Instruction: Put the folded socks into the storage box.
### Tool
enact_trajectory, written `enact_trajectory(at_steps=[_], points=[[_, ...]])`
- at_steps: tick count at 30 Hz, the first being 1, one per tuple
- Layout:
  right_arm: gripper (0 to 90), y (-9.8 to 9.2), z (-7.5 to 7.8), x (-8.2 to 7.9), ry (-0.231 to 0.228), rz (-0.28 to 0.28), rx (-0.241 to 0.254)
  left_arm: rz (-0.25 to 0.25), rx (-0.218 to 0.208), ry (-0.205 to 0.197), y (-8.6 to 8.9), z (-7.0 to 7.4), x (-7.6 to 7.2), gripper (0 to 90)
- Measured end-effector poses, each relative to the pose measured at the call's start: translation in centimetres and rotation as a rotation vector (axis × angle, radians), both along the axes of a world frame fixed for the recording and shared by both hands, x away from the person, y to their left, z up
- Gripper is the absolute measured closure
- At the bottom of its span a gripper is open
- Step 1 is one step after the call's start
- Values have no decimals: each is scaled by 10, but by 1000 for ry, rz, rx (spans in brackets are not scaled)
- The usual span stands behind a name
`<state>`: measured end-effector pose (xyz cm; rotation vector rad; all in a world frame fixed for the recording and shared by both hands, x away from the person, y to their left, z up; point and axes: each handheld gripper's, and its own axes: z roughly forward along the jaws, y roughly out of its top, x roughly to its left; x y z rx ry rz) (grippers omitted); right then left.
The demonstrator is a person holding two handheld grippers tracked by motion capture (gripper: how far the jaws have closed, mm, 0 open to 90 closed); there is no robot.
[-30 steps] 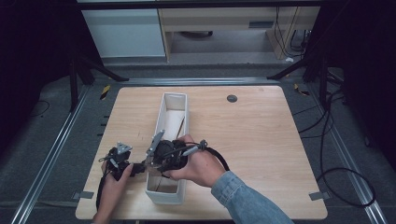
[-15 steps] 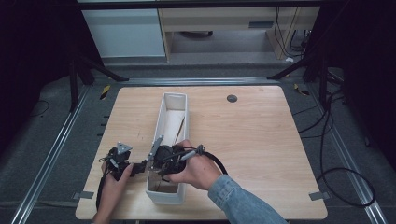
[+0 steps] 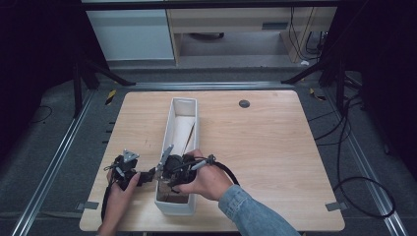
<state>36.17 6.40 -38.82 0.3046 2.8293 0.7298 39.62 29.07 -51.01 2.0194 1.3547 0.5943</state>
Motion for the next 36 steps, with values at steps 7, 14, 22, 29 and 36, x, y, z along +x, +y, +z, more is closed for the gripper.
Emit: enact_trajectory(at_steps=[7,14,22,29,36], points=[[237,-6,7,2,26,-42,15,0,0,-1,0,0,0,0],[161,-17,24,-2,27,-51,43,0,0,0,0,0,0,0],[194,-32,52,2,-15,-98,92,0,0,0,0,0,0,0],[418,-42,65,15,-70,-160,151,0,0,0,0,0,0,0],[658,-47,69,24,-67,-160,173,0,0,0,0,0,0,0]])
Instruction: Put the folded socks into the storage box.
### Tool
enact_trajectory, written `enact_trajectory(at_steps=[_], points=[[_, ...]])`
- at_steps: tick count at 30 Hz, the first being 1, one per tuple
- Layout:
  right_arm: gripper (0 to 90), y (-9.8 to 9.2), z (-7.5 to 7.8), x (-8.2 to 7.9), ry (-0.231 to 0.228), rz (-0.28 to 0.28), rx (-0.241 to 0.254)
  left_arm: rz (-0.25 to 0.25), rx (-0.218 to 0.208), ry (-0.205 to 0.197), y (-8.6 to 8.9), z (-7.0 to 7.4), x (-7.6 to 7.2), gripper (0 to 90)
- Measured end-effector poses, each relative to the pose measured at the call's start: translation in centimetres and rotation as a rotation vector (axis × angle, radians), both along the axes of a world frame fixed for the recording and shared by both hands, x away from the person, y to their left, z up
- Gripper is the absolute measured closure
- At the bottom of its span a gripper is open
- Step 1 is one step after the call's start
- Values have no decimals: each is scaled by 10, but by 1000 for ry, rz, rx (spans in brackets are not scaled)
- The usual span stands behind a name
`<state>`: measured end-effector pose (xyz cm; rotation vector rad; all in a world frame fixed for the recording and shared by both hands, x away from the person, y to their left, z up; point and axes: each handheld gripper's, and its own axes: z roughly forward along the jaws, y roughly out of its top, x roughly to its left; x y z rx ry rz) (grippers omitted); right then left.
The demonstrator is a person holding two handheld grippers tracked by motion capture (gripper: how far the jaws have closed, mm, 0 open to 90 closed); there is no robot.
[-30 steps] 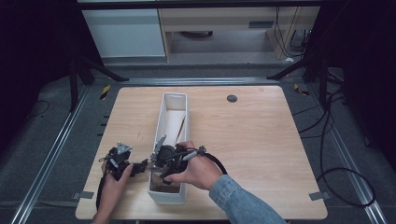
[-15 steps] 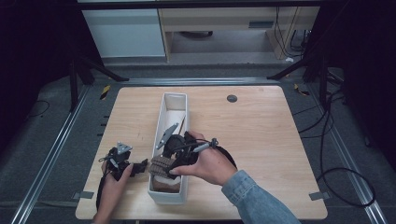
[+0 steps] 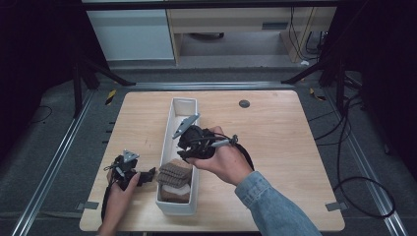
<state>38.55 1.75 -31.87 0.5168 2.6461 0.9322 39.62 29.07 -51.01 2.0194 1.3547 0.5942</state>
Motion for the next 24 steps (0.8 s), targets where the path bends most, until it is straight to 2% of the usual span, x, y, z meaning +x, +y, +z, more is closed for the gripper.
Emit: enact_trajectory(at_steps=[3,7,11,15,24], points=[[760,4,-6,2,13,22,-8,0,0,-1,0,0,0,0],[799,9,-12,3,31,42,-12,0,0,-1,0,0,0,0],[851,19,-26,2,55,69,-26,0,0,-1,0,0,0,0],[873,24,-35,1,74,89,-40,0,-1,-1,0,0,0,0],[894,31,-42,-3,94,116,-49,0,0,-1,0,0,0,0]])
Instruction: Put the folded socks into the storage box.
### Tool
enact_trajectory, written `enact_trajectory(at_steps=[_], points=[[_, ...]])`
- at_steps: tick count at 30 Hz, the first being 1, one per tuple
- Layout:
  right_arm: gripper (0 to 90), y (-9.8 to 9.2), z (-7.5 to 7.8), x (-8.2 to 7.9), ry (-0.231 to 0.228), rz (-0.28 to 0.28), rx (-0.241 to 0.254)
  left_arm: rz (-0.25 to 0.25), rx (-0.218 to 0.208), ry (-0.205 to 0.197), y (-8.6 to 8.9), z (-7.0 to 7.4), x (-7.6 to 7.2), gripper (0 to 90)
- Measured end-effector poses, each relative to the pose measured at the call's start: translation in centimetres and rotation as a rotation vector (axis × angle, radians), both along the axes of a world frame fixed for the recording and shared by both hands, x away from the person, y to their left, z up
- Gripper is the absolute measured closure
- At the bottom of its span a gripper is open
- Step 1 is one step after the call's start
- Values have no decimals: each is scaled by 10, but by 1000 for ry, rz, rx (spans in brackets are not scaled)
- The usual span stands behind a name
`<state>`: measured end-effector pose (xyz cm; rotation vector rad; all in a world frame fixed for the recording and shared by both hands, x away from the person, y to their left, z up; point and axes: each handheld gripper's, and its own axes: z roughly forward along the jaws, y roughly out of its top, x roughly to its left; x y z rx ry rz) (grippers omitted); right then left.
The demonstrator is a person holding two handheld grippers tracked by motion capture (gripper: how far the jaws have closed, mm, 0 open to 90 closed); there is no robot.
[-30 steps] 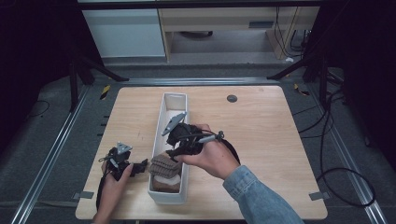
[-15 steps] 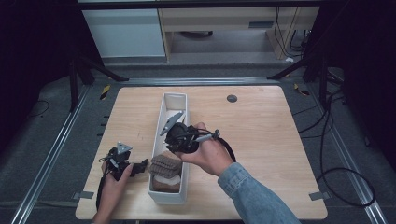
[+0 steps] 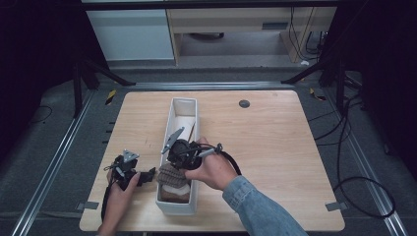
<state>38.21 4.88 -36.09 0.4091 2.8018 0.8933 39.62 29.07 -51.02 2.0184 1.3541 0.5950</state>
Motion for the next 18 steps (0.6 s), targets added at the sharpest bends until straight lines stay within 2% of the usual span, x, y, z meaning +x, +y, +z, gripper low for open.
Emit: enact_trajectory(at_steps=[11,18], points=[[900,5,-10,-8,21,43,-17,0,0,0,0,0,0,0],[900,7,-9,-12,23,62,-18,0,0,0,0,0,0,0]])
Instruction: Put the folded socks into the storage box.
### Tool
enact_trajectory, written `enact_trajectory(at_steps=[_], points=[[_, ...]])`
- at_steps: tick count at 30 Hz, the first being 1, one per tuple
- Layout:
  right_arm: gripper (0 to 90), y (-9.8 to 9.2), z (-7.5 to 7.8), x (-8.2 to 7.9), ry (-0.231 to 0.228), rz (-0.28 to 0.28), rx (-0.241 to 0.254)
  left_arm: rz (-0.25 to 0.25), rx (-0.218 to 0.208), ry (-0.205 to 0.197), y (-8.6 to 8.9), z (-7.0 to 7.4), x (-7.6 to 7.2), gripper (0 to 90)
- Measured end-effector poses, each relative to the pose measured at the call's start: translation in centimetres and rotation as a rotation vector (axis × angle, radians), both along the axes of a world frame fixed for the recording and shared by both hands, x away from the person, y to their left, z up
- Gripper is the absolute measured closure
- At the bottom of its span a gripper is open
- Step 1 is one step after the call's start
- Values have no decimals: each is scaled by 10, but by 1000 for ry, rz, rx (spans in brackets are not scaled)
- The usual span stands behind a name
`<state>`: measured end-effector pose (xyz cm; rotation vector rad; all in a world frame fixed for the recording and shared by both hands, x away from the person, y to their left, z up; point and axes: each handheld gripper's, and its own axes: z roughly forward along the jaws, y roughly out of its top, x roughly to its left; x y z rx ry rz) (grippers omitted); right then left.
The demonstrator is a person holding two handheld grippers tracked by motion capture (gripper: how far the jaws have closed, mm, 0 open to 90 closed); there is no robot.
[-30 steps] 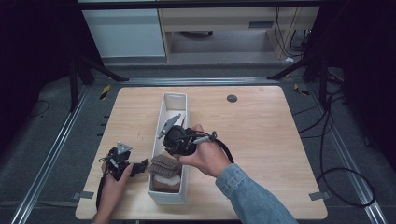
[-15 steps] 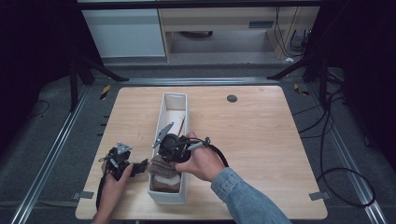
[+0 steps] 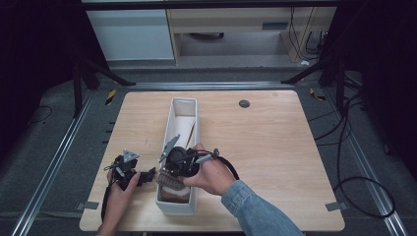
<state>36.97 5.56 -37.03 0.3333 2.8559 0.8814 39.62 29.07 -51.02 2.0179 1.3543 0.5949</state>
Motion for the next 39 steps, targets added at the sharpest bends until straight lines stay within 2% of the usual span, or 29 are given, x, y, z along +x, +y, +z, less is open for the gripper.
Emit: enact_trajectory(at_steps=[7,17,39], points=[[900,5,-6,-8,5,32,-31,0,0,0,0,0,0,0],[900,3,-14,-8,28,33,-20,0,0,0,0,0,0,0],[900,7,-40,-15,63,60,-52,0,1,1,0,0,0,0]])
